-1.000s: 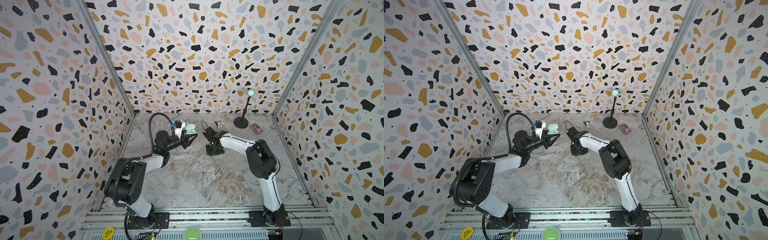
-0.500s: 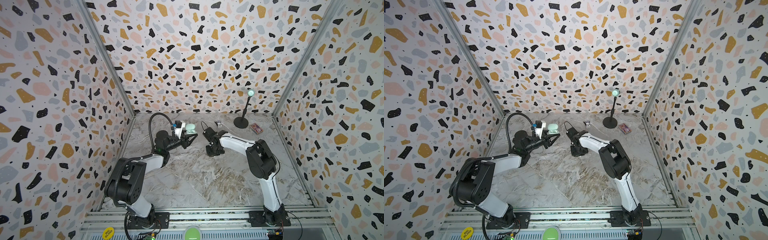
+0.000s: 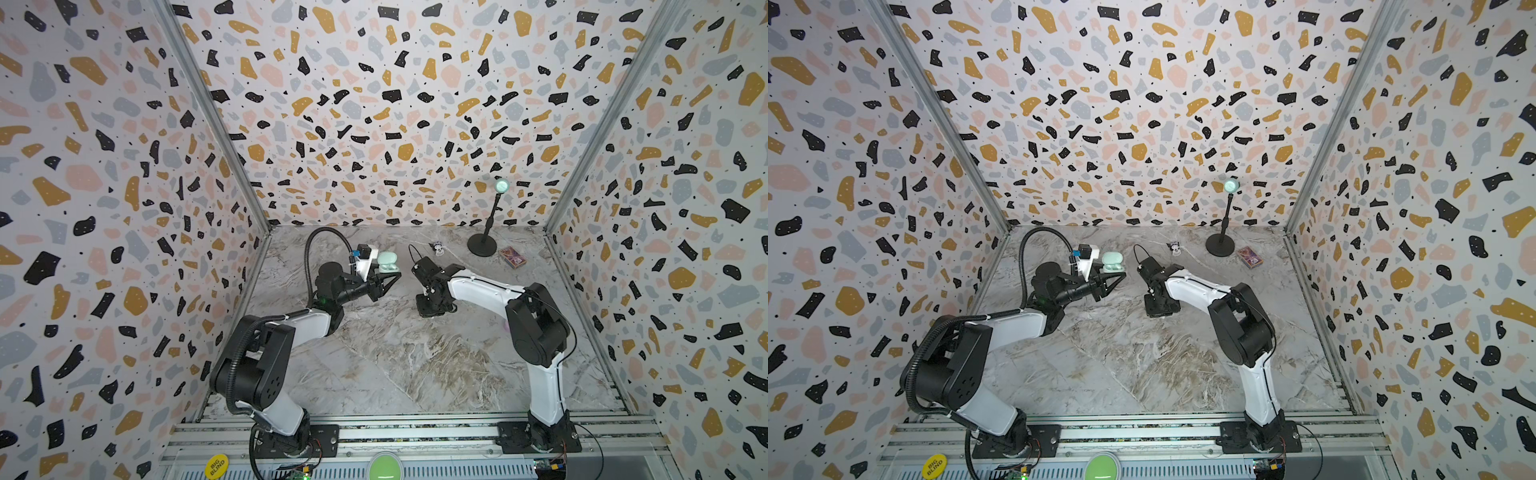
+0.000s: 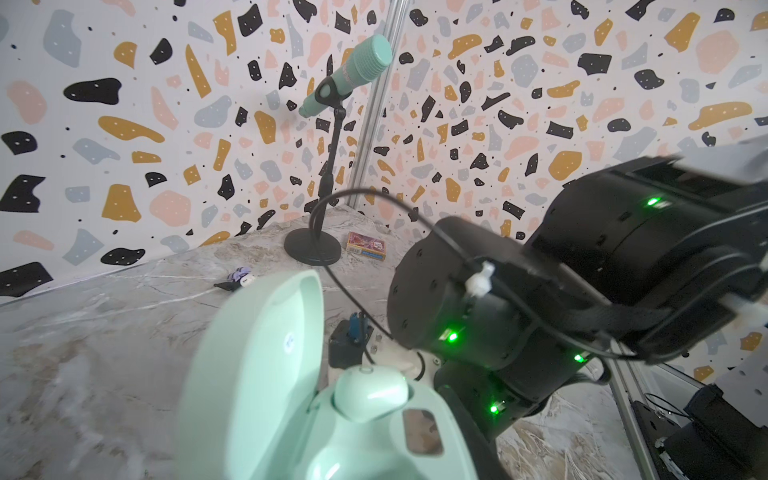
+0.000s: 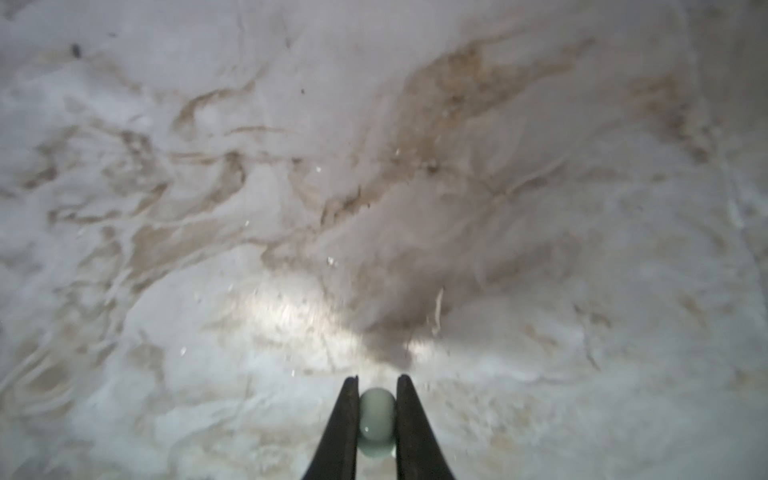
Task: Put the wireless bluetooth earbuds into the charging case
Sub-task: 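Carry the earbud with the right gripper to the case in the left gripper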
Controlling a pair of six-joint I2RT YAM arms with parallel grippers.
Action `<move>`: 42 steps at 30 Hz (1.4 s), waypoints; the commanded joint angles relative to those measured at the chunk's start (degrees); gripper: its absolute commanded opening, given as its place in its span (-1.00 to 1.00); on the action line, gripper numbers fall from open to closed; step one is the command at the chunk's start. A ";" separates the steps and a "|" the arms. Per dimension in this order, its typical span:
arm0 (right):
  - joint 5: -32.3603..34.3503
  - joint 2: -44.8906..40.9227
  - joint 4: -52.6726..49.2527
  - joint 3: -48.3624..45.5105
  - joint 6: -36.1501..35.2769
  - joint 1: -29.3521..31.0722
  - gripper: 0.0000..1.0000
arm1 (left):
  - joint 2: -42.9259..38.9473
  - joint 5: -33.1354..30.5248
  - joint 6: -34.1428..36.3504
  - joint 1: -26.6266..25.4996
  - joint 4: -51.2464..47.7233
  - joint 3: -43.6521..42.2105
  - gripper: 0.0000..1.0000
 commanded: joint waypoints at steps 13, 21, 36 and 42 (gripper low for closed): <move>-9.76 -34.60 0.01 -12.15 2.19 -4.65 -0.70 | -2.85 -2.85 3.59 -8.83 0.26 0.78 -0.89; -18.17 -44.33 0.75 -9.99 2.86 -8.47 -0.70 | -2.49 -4.67 4.73 -14.64 3.73 1.54 -0.89; -30.63 -53.72 19.25 -16.95 12.36 -8.46 -0.70 | -1.34 -2.38 4.01 -21.46 9.63 4.38 -0.89; -29.54 -53.63 24.63 -18.92 14.14 -5.49 -0.70 | -2.93 -3.51 3.35 -22.56 11.30 4.47 -0.88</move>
